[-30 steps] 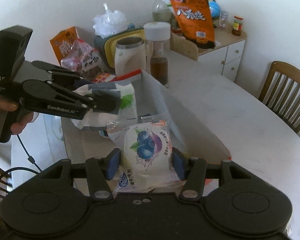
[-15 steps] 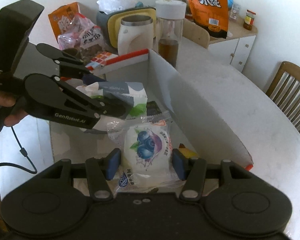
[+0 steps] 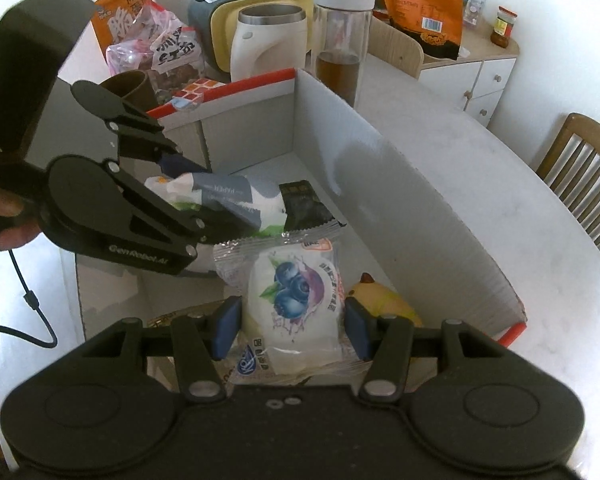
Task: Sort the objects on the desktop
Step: 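Open the left gripper releasing the white bag while the right gripper releases the bread bag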
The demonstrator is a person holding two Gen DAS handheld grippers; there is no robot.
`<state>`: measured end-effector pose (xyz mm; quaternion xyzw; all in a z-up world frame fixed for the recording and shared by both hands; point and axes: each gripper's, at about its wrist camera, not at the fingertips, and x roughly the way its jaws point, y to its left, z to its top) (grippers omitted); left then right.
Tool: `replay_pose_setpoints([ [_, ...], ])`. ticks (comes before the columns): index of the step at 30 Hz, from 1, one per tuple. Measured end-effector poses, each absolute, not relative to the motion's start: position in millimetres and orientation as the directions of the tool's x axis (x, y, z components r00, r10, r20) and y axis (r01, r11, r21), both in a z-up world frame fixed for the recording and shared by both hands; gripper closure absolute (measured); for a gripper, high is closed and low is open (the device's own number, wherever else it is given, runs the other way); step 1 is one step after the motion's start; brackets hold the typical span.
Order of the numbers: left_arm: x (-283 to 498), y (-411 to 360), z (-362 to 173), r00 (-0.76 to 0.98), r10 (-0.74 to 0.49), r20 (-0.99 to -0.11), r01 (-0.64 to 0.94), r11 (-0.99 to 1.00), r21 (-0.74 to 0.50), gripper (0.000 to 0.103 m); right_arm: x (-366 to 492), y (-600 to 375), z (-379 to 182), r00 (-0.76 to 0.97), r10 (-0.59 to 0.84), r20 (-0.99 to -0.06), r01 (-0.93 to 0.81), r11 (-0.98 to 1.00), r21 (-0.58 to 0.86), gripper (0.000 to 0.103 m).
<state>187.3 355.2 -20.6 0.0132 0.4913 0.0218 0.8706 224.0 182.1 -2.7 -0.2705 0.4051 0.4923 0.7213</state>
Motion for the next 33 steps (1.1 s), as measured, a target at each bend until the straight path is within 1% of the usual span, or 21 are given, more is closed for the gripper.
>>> replay_pose_setpoints([
  [8,188.4,350.6,-27.0,0.502,0.044,-0.864,-0.014,0.999,0.043,0.056,224.6,184.7,-2.8,0.206,0.486,-0.850,-0.929,0.371,-0.013,0.047],
  [11,189.4,349.6,-28.5,0.501,0.045,-0.865,-0.011,0.999,0.045,0.054,223.9,183.5,-2.5,0.212,0.484,-0.849,-0.928,0.371,-0.021,0.047],
  [12,189.5,349.4,-28.6,0.499,0.046,-0.865,-0.012,0.999,0.046,0.052,223.8,183.2,-2.4,0.212,0.484,-0.849,-0.929,0.370,-0.021,0.046],
  [14,190.3,351.5,-28.0,0.500,0.045,-0.865,-0.011,0.999,0.045,0.049,223.2,181.4,-1.9,0.218,0.485,-0.847,-0.928,0.371,-0.027,0.043],
  [16,190.1,351.0,-27.4,0.503,0.054,-0.862,-0.014,0.998,0.054,0.043,223.3,179.7,0.4,0.224,0.492,-0.841,-0.927,0.374,-0.028,0.041],
  [19,188.4,350.9,-23.2,0.516,0.049,-0.855,-0.011,0.999,0.051,0.036,223.8,177.4,5.9,0.225,0.506,-0.833,-0.928,0.373,-0.024,0.041],
  [22,187.4,350.3,-18.9,0.526,0.050,-0.849,-0.007,0.999,0.054,0.033,222.5,176.1,10.1,0.226,0.514,-0.827,-0.930,0.367,-0.027,0.040],
  [29,179.8,347.3,-8.2,0.544,0.049,-0.838,-0.008,0.999,0.053,0.032,218.2,168.8,22.1,0.233,0.533,-0.813,-0.930,0.367,-0.026,0.040],
  [31,176.9,344.7,-3.4,0.554,0.049,-0.831,-0.005,0.998,0.055,0.028,217.7,164.0,28.0,0.236,0.543,-0.806,-0.928,0.371,-0.022,0.040],
  [33,174.3,342.0,1.6,0.562,0.048,-0.826,-0.003,0.998,0.056,0.027,216.5,159.7,32.7,0.239,0.550,-0.800,-0.927,0.373,-0.021,0.040],
])
